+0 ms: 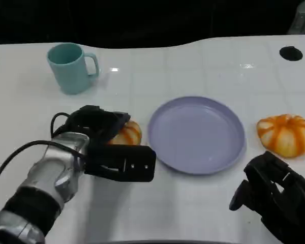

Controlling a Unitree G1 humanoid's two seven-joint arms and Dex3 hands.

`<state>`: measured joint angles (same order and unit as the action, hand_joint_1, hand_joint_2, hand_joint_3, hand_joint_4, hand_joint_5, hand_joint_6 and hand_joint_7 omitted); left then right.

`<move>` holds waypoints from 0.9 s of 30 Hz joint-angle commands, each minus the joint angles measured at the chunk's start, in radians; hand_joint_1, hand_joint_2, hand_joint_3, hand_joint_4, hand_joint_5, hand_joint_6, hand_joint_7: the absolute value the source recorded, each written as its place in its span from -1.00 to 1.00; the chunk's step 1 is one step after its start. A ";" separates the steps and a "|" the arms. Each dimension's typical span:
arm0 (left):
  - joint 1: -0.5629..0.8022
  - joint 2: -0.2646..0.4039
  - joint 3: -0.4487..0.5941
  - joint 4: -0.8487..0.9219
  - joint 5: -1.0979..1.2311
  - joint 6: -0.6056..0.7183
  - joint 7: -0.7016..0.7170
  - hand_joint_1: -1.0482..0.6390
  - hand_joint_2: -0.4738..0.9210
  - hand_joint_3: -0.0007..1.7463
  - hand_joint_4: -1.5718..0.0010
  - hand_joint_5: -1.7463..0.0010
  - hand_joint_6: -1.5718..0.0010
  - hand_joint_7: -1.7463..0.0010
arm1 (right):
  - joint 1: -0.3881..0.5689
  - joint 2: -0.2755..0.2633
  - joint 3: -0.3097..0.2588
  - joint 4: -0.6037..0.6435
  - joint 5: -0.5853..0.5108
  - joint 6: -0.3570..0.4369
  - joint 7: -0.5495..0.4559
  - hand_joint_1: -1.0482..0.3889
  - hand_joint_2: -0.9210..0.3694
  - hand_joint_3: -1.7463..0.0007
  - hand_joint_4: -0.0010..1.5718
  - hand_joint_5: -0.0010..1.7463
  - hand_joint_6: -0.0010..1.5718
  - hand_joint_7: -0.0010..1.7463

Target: Grasp the bread from the table and place it into the plate.

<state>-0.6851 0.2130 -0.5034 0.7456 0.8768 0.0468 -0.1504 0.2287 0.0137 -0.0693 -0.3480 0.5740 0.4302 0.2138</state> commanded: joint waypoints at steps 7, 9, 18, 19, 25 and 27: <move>-0.158 -0.059 -0.052 0.306 -0.042 -0.049 0.106 -0.38 0.80 -1.00 0.99 0.78 0.74 1.00 | 0.012 -0.011 -0.007 -0.011 0.001 -0.005 0.003 -0.31 -1.00 0.74 -0.13 1.00 -0.26 0.83; -0.180 -0.075 -0.060 0.363 -0.048 -0.057 0.116 -0.37 0.79 -1.00 0.98 0.78 0.73 0.99 | 0.014 -0.013 -0.010 -0.012 0.009 -0.002 0.007 -0.31 -1.00 0.74 -0.13 1.00 -0.27 0.83; -0.221 -0.101 -0.077 0.508 -0.084 -0.144 0.187 -0.12 0.85 -0.99 0.86 0.80 0.66 0.98 | 0.021 -0.011 -0.012 -0.019 0.013 0.004 0.000 -0.30 -1.00 0.75 -0.14 1.00 -0.27 0.80; -0.221 -0.101 -0.071 0.515 -0.093 -0.155 0.193 -0.09 0.87 -0.98 0.81 0.80 0.64 0.98 | 0.022 -0.011 -0.012 -0.020 0.014 0.003 0.001 -0.30 -1.00 0.75 -0.14 1.00 -0.27 0.80; -0.214 -0.098 -0.051 0.538 -0.134 -0.195 0.221 0.05 1.00 -0.89 0.44 0.82 0.45 0.96 | 0.023 -0.012 -0.010 -0.024 0.012 0.003 0.001 -0.31 -1.00 0.76 -0.13 1.00 -0.27 0.82; -0.215 -0.099 -0.053 0.540 -0.136 -0.196 0.223 0.05 1.00 -0.89 0.43 0.82 0.44 0.96 | 0.023 -0.012 -0.010 -0.024 0.012 0.003 0.000 -0.31 -1.00 0.76 -0.13 1.00 -0.27 0.82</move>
<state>-0.8854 0.1081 -0.5575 1.2712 0.7514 -0.1397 0.0674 0.2465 0.0115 -0.0694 -0.3587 0.5777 0.4310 0.2154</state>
